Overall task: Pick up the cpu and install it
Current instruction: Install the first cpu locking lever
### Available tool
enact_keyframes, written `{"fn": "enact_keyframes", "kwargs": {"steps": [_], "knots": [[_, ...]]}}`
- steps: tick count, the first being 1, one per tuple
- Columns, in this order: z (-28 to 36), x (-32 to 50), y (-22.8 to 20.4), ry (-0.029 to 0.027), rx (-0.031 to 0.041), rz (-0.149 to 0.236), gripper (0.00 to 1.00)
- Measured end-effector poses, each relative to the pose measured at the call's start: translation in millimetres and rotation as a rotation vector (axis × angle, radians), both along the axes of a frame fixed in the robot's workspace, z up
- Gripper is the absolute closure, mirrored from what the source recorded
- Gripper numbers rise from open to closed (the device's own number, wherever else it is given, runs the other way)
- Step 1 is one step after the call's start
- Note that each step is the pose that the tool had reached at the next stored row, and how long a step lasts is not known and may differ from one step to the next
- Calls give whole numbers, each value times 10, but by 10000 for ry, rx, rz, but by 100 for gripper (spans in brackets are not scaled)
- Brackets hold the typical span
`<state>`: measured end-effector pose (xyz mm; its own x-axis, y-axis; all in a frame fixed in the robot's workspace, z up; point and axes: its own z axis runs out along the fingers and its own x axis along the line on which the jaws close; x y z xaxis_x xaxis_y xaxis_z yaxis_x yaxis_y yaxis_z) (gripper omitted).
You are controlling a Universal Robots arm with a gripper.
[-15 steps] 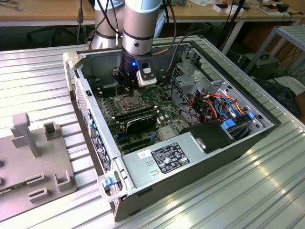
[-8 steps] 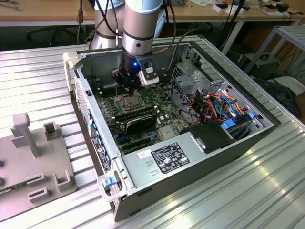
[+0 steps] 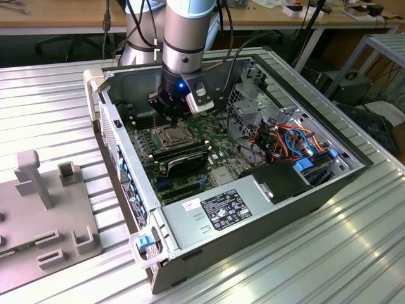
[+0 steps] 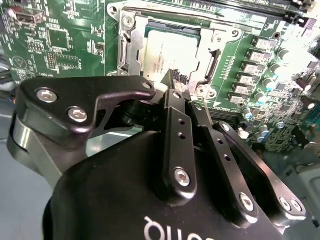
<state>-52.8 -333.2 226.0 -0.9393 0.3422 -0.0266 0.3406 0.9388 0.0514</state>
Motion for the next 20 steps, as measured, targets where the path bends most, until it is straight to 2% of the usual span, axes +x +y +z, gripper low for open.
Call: {"fn": "enact_keyframes", "kwargs": {"steps": [6, 10, 14, 17, 20], "knots": [[-1, 0, 1, 0, -9, 625, 89], [-4, 0, 1, -1, -8, 1442, 89], [-5, 0, 1, -1, -9, 1881, 89], [-5, 0, 1, -1, -11, 2379, 89], [-5, 0, 2, 2, -34, 2525, 89]]}}
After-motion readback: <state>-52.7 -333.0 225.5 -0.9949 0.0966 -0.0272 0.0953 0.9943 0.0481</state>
